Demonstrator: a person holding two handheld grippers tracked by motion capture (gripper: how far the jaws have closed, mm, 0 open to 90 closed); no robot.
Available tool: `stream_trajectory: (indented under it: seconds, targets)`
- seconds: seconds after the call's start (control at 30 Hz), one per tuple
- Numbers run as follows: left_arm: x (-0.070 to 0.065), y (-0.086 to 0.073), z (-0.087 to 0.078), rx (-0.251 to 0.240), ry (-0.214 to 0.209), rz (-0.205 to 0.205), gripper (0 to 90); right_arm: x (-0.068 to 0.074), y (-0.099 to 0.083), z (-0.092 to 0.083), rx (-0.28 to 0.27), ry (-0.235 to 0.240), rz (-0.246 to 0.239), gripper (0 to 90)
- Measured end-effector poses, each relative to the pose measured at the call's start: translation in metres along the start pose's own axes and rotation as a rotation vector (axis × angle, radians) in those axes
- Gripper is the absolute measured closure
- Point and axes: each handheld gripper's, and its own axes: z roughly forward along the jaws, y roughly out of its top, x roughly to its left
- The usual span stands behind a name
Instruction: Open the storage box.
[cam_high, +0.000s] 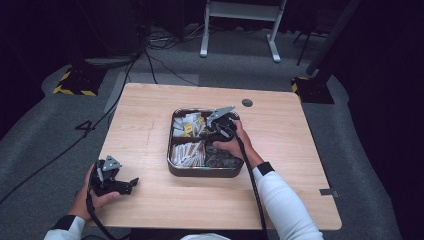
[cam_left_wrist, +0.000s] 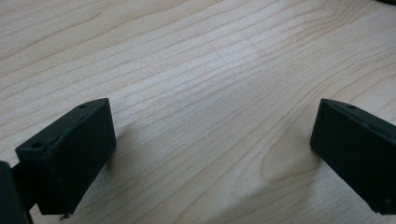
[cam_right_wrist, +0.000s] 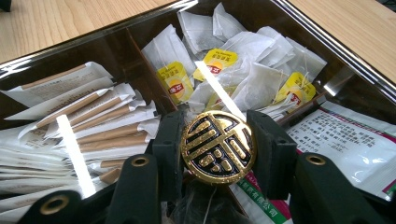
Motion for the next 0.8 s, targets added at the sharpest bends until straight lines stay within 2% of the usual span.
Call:
stream_trajectory:
  seconds: [0.23, 0.4, 0.8]
  targets:
    - [0.0, 0.0, 0.0, 0.001, 0.0, 0.001, 0.4, -0.002, 0.004, -0.007, -0.017, 0.002, 0.01, 59.1]
    - [0.0, 0.0, 0.0, 0.001, 0.0, 0.001, 0.4, -0.005, 0.008, -0.018, -0.039, -0.014, 0.016, 59.1]
    - [0.0, 0.0, 0.0, 0.0, 0.0, -0.001, 0.4, -0.011, 0.007, -0.041, -0.054, -0.05, 0.013, 59.1]
